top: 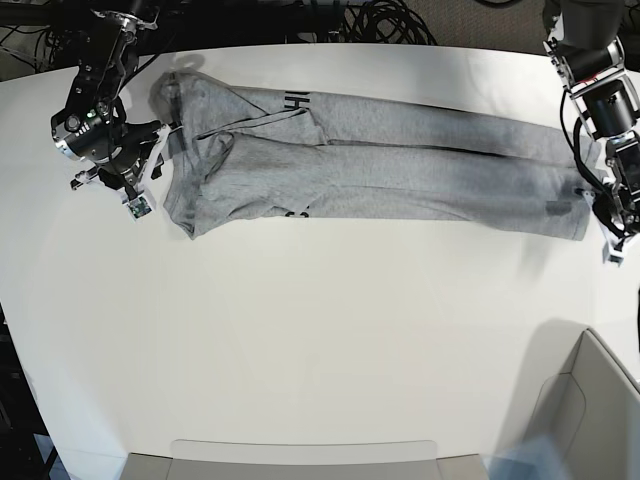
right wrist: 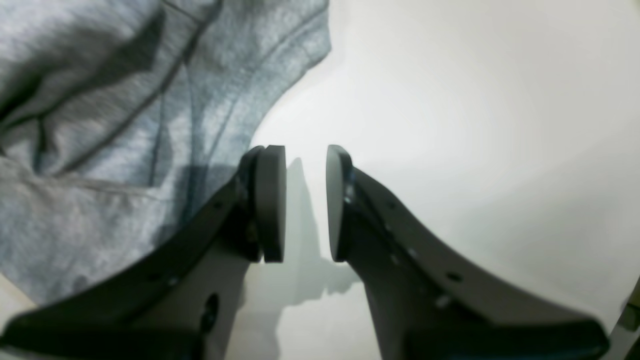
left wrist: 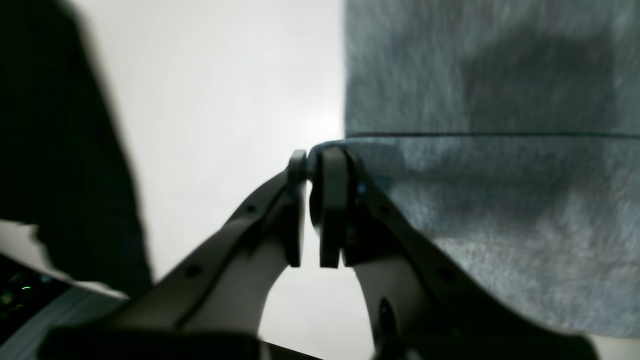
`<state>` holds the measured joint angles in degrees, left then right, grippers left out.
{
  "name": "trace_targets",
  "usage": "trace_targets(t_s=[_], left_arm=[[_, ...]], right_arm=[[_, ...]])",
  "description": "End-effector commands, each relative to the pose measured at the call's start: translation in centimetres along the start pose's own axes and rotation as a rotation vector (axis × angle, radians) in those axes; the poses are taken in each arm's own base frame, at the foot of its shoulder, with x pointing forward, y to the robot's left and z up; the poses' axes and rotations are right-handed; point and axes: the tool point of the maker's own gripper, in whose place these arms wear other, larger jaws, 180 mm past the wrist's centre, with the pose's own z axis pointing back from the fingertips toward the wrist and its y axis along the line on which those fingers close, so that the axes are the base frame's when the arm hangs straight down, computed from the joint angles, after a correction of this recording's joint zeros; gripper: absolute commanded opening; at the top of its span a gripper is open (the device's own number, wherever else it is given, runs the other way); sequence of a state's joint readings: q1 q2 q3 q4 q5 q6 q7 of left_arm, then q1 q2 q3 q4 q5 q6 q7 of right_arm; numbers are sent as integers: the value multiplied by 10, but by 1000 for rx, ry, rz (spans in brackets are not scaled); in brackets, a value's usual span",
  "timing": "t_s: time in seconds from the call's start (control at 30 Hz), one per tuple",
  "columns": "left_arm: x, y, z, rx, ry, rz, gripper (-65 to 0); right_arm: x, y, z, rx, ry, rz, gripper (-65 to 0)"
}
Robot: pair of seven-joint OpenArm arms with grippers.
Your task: Fold the T-shirt properly
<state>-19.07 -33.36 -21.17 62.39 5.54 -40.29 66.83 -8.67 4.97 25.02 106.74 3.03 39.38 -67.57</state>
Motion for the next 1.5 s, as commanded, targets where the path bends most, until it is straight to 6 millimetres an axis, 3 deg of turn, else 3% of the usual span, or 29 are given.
trace_targets(t_s=[0.0,0.13,0.57,0.67,0.73,0.87,0.93,1.03,1.17,1.4,1.47], left_arm=[[17,24,17,61,-60,12,-588],[32,25,31,83,-131,26,-588],[34,30,37,91,-160,52,-629],[37,32,42,101,-168,51,-573],[43,36,52,121,-198,51,-498],[27,41,51,103,-169,152,-318],[20,44,50,103,-161,181,-264],[25,37,48,98,-165,144,-249],[10,20,35,83,-117,85,-247],[18,-20,28,-126,-180,149,-248],[19,-16,32,-183,-201,177,-248]], right_arm=[[16,1,3,5,-50,30,-504],[21,10,1,26,-56,53,-504],[22,11,1,28,-58,55,-504],[22,11,1,28,-58,55,-504],[22,11,1,28,-58,55,-504],[24,11,1,26,-63,57,-504],[26,9,1,24,-67,57,-504],[27,9,1,23,-68,57,-504],[26,9,1,22,-67,58,-504],[26,8,1,21,-67,58,-504],[26,8,2,20,-66,59,-504]])
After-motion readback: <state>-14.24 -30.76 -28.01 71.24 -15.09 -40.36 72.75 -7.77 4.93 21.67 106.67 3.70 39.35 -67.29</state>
